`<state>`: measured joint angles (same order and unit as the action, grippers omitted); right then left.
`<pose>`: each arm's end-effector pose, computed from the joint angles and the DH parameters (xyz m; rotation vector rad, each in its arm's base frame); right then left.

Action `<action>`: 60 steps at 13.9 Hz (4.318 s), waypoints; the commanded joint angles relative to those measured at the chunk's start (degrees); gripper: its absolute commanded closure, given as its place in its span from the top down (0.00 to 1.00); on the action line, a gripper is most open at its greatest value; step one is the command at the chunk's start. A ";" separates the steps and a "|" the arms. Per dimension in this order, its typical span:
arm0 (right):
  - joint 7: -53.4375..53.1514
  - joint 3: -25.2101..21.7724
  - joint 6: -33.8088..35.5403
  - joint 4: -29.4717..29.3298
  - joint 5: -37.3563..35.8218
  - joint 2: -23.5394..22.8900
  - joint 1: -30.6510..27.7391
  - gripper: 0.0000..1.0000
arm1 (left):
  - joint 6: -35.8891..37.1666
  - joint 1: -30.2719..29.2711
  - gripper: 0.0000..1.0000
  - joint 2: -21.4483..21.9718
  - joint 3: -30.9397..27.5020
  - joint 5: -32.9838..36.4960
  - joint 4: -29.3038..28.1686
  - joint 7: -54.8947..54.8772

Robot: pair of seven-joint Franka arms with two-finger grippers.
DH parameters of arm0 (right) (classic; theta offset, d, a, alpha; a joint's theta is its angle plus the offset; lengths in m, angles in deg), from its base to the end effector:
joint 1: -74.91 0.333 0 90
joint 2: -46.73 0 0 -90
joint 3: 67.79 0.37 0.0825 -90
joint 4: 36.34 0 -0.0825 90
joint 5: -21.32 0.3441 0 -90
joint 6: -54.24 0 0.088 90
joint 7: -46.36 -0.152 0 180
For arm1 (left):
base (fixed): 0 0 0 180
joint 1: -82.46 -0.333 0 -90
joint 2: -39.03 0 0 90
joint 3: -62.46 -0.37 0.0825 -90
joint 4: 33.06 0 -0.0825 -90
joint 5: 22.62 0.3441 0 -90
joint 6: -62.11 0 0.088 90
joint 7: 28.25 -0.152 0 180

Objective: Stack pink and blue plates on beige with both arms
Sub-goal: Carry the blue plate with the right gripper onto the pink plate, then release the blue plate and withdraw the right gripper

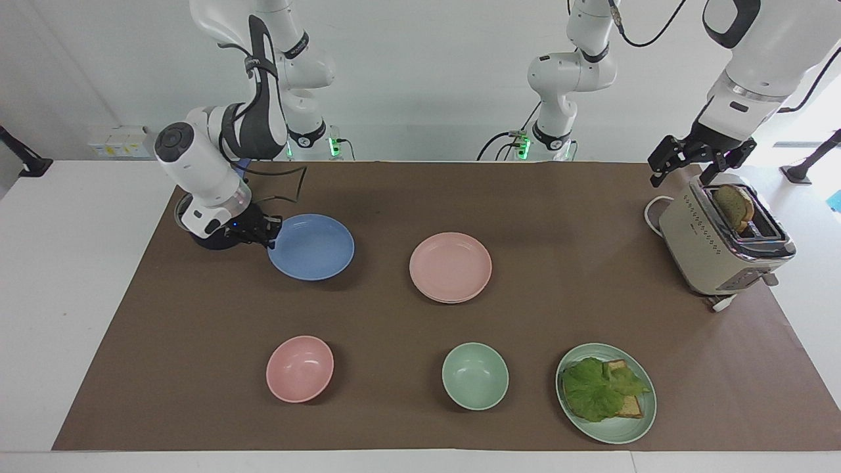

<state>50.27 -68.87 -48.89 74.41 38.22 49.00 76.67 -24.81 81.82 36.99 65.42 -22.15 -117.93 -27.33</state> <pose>0.4950 0.0430 0.5209 -2.8520 0.0012 0.1216 0.5224 -0.0193 0.6488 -3.1350 0.0376 -0.0006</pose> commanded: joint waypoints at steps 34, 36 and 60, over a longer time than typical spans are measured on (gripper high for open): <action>-25.80 1.18 -27.57 2.98 5.60 -16.68 26.45 0.00 | 0.87 -0.50 1.00 0.81 0.29 0.15 -0.30 -0.48; -25.71 1.18 -28.70 3.07 5.60 -16.86 26.46 0.00 | 0.87 -0.50 1.00 0.81 0.29 0.15 -0.30 -0.48; -18.24 0.21 -10.62 -6.51 -19.45 -6.50 10.91 1.00 | 0.87 -0.50 1.00 0.81 0.29 0.15 -0.30 -0.48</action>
<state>29.76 -69.14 -63.11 68.97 19.82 40.98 89.16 -24.79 81.82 36.99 65.42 -22.15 -117.93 -27.33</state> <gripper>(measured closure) 0.000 0.000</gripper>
